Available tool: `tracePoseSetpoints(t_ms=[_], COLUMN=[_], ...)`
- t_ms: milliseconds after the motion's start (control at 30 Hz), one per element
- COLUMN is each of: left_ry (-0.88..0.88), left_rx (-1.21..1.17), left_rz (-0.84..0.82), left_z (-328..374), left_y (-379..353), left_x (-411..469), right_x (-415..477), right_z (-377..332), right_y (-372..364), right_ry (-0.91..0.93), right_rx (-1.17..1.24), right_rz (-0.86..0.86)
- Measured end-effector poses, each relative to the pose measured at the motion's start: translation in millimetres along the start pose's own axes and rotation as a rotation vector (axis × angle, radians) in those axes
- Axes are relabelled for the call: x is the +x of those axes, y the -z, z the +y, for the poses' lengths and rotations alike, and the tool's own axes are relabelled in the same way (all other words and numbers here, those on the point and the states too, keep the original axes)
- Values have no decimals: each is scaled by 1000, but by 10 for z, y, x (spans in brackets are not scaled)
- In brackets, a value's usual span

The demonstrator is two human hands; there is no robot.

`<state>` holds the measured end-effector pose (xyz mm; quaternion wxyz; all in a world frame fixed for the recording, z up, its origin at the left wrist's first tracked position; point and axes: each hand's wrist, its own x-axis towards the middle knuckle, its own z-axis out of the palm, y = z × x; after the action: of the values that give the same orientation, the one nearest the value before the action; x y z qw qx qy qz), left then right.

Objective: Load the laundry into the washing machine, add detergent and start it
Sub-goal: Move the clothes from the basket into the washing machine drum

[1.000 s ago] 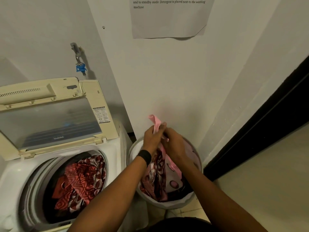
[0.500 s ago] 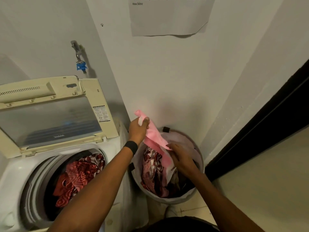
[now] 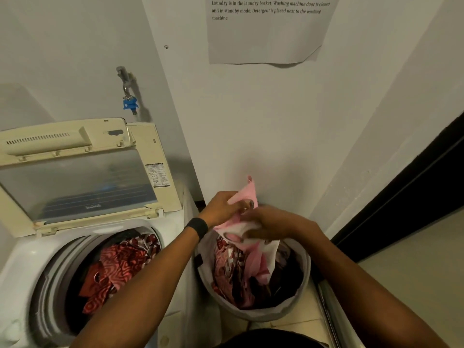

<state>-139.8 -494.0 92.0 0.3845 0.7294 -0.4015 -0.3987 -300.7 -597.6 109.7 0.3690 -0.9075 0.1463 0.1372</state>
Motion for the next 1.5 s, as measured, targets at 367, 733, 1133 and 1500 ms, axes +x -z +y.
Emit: tracePoseSetpoints(t_ms=[367,733,1133,1500], left_ry=[-30,-71,45,349], left_rx=[168,421,224,-493], left_rz=[-142,18,393,209], left_z=[77,16,93,248], left_y=[153,378,-11,-119], left_x=[29,116,36,0], right_x=[235,21,145,412], right_z=[198,709,276,-106], right_y=[-17,-219,420,-275], right_ry=[-141,-189,-313,-188], right_rx=[-116,158,215,325], right_rz=[668,163,1018,815])
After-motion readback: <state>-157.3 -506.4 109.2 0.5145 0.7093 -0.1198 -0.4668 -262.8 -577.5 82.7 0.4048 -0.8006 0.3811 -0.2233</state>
